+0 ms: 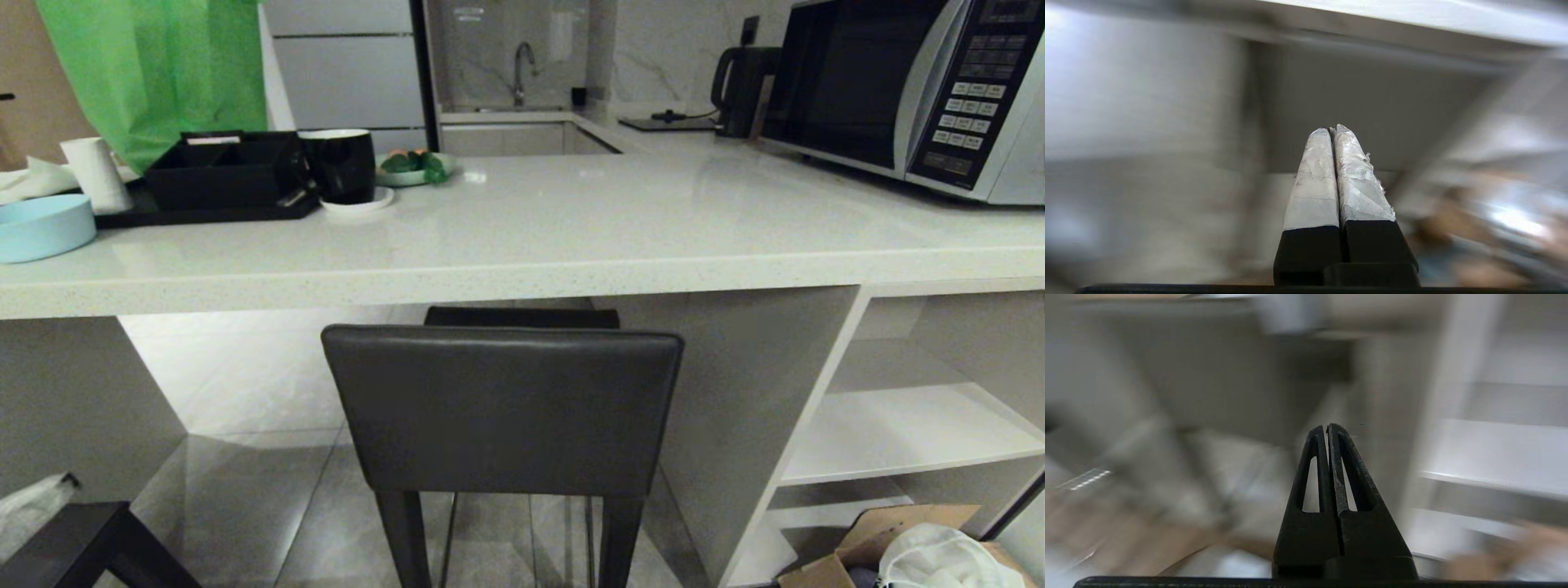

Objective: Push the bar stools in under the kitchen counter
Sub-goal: Pull the gray chair out from under the dining table

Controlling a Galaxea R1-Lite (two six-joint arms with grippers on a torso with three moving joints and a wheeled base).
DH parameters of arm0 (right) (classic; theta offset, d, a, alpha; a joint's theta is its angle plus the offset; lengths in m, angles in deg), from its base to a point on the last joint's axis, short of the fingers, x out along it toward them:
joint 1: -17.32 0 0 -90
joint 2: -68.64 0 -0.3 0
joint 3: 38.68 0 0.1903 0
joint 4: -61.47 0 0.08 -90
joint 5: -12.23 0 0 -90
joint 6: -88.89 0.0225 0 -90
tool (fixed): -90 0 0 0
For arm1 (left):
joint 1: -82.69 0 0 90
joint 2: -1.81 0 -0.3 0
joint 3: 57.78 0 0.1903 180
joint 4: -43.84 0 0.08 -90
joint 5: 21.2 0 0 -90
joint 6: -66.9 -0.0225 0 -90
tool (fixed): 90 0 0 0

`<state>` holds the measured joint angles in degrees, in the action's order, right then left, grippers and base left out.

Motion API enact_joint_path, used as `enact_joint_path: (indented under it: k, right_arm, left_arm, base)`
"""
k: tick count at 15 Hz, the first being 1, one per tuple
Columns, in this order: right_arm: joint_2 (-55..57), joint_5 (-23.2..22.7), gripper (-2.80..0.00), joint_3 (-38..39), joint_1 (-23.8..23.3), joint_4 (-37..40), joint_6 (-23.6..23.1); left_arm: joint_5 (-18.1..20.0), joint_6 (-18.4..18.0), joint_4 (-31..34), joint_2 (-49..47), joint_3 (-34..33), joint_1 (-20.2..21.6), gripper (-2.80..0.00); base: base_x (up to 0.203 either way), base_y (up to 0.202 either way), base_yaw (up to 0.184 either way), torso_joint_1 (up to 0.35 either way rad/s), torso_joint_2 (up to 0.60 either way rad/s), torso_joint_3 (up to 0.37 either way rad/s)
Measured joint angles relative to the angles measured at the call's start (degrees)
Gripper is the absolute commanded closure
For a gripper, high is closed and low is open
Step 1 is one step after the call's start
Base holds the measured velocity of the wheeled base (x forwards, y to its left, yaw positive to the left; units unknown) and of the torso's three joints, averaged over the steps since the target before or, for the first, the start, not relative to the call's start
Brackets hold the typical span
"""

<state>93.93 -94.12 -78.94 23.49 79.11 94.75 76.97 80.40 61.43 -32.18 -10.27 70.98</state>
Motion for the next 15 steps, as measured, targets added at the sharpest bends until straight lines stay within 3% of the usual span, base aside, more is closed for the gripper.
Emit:
enact_joint_path:
  k: [2,3,7,9,11,14,15]
  right_arm:
    - [8.96,-6.61,0.0,-0.56,2.56,-5.29,1.3]
    - [13.37,-8.98,0.0,-0.71,3.28,-8.19,1.88]
    - [30.98,-19.38,0.0,-1.05,4.44,-22.4,10.39]
    - [39.32,-23.27,0.0,-0.46,4.69,-29.86,12.39]
    - [46.96,-26.41,0.0,-0.31,5.0,-35.49,11.83]
    - [56.8,-29.97,0.0,-1.04,6.0,-41.0,8.99]
    - [59.65,-30.25,0.0,-1.56,6.35,-42.45,8.31]
  left_arm:
    - [10.45,7.31,-5.48,-7.41,0.22,-0.14,0.0]
    - [15.08,8.91,-8.17,-10.26,-0.51,1.48,0.0]
    - [31.46,8.9,-20.04,-20.68,-5.03,14.81,0.0]
    - [40.2,7.08,-25.24,-25.91,-7.41,19.95,0.0]
    - [43.13,3.62,-26.69,-31.43,-8.46,21.73,0.0]
    - [43.7,-3.44,-27.07,-39.65,-8.93,22.31,0.0]
    - [43.65,-5.58,-27.13,-42.11,-8.71,22.36,-2.8]
  base:
    - [0.0,0.0,0.0,0.0,0.0,0.0]
    - [0.0,0.0,0.0,0.0,0.0,0.0]
    - [0.0,0.0,0.0,0.0,0.0,0.0]
    - [0.0,0.0,0.0,0.0,0.0,0.0]
    - [0.0,0.0,0.0,0.0,0.0,0.0]
    - [0.0,0.0,0.0,0.0,0.0,0.0]
    - [0.0,0.0,0.0,0.0,0.0,0.0]
